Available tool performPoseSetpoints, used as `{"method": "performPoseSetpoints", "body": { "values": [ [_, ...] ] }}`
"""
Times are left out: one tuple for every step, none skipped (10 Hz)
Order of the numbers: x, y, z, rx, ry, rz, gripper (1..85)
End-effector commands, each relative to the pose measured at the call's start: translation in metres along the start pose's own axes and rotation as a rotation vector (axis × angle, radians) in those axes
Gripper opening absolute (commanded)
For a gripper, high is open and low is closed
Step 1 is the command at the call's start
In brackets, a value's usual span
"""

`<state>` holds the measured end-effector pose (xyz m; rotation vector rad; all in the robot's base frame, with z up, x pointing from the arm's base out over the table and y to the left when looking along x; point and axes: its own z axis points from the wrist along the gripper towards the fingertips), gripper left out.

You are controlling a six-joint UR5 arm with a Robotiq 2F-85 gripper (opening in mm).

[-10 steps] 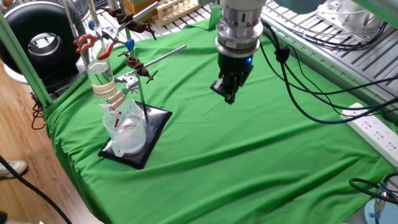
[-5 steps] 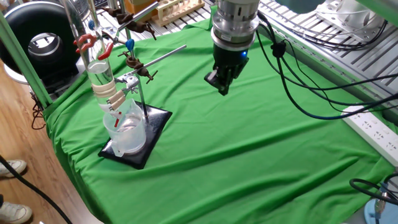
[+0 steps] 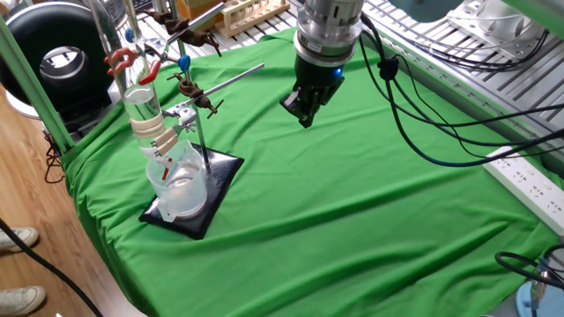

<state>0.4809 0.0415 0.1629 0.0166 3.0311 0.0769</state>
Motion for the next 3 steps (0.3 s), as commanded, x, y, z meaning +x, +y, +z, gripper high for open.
{"method": "performPoseSetpoints", "body": {
  "values": [
    [-0.0057,0.0001,-0.0004,0.002,-0.013,0.005,1.3],
    [-0.0057,0.0001,-0.0005,0.002,-0.013,0.007,1.3],
    [-0.0061,0.0001,-0.0005,0.001,-0.014,0.01,1.3]
  ]
}}
